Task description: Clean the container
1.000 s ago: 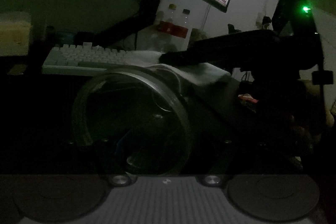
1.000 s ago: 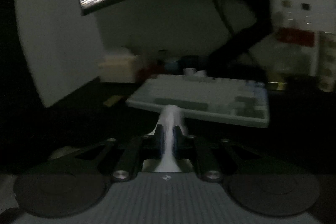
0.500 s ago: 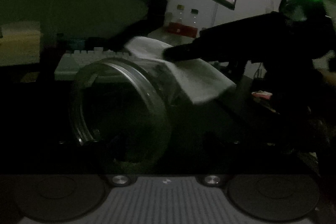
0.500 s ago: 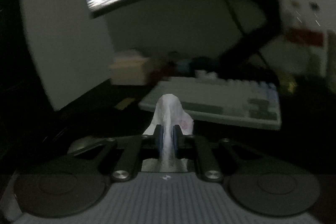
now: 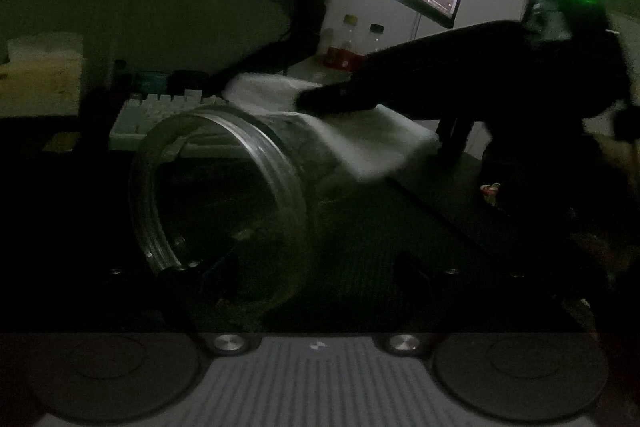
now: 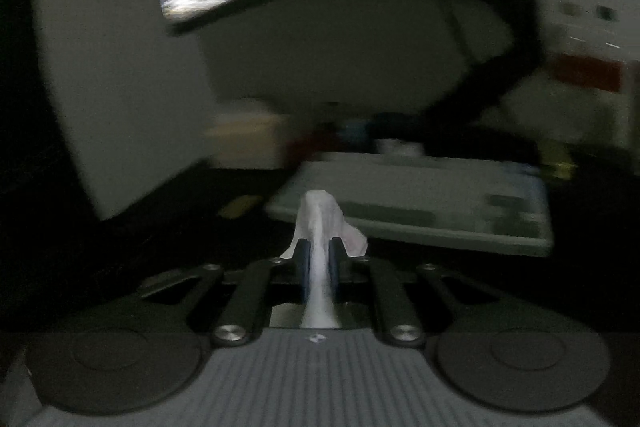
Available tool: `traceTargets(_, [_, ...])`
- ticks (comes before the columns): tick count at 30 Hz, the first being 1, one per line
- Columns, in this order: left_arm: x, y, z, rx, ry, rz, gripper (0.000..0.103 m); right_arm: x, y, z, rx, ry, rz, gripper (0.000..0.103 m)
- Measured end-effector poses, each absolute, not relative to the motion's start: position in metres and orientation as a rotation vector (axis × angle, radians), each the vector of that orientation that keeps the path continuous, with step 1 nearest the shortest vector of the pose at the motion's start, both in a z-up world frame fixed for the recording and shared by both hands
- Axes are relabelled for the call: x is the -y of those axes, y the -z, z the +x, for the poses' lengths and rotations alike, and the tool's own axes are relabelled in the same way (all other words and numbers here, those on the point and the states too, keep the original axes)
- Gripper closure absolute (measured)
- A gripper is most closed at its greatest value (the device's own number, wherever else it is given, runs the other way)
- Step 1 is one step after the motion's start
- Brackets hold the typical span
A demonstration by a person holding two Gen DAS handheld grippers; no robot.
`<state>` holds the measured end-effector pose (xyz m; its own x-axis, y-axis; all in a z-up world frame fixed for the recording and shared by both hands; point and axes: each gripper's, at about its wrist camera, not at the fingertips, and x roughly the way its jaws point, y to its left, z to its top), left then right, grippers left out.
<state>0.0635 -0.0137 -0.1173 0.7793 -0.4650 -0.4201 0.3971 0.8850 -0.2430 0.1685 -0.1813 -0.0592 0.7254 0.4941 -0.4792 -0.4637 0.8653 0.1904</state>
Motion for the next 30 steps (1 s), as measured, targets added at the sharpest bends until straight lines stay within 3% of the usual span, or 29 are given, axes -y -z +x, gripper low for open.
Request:
traceTargets(8, [0.012, 0.118, 0.063, -0.488, 0.471, -0.146, 0.017, 0.164, 0.059, 0.133, -0.466, -0.757, -0.022, 0.090])
traceTargets(15, [0.013, 0.119, 0.062, -0.488, 0.468, -0.139, 0.016, 0.175, 0.060, 0.159, -0.524, -0.549, 0.040, 0.089])
traceTargets(22, [0.013, 0.120, 0.062, -0.486, 0.471, -0.133, 0.016, 0.176, 0.057, 0.139, -0.508, -0.790, 0.075, 0.089])
traceTargets(30, [0.015, 0.121, 0.061, -0.483, 0.461, -0.116, 0.016, 0.173, 0.058, 0.142, -0.482, -0.670, 0.005, 0.090])
